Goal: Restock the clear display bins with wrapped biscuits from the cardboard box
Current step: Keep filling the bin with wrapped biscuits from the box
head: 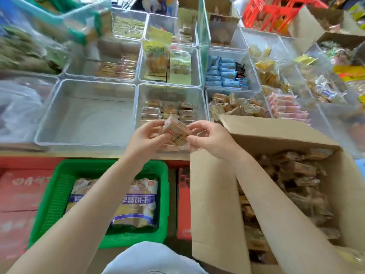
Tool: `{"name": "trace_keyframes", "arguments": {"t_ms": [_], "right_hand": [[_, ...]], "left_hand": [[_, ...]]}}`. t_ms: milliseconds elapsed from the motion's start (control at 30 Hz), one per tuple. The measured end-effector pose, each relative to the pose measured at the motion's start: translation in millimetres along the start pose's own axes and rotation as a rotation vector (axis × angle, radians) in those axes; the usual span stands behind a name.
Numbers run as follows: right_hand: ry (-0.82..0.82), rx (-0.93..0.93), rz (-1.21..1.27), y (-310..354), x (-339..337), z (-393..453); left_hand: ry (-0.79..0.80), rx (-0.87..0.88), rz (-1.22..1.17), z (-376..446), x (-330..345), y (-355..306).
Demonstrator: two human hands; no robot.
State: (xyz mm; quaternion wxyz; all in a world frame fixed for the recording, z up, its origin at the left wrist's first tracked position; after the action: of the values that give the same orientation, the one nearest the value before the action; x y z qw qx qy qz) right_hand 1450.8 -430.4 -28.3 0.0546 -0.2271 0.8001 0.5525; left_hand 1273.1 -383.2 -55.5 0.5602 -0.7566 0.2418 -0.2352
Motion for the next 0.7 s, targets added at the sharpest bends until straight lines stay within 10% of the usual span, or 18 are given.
{"name": "trace_keyframes", "arguments": {"t_ms": [200, 367, 700], "right_hand": [[-0.304, 0.163, -0.178, 1.8, 2.0, 108.8], [-0.438, 0.251, -0.320, -13.6, -22.4, 184.3], [-0.232, 0.285, -0.580, -33.4, 3.5, 309.4]], "left_hand": [[-0.163, -0.099, 0.493, 48.5, -113.3, 49.0], [0.074, -0.238, 0.997, 95.7, -146.4, 87.2], [0.261, -0.230, 0.935, 112.3, -145.7, 132.7]]}}
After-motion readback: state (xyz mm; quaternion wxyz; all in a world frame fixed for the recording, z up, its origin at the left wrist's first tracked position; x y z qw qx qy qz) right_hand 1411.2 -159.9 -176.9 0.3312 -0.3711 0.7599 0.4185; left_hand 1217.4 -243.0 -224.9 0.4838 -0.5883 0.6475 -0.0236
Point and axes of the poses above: each hand's wrist, its own z-axis towards the middle knuckle, its own x-axis out of the palm, y = z × x, the point moved 8 cm from there along z, towards the middle knuckle, and after that the axes turned 15 degrees about y, right-handed, at the moved point
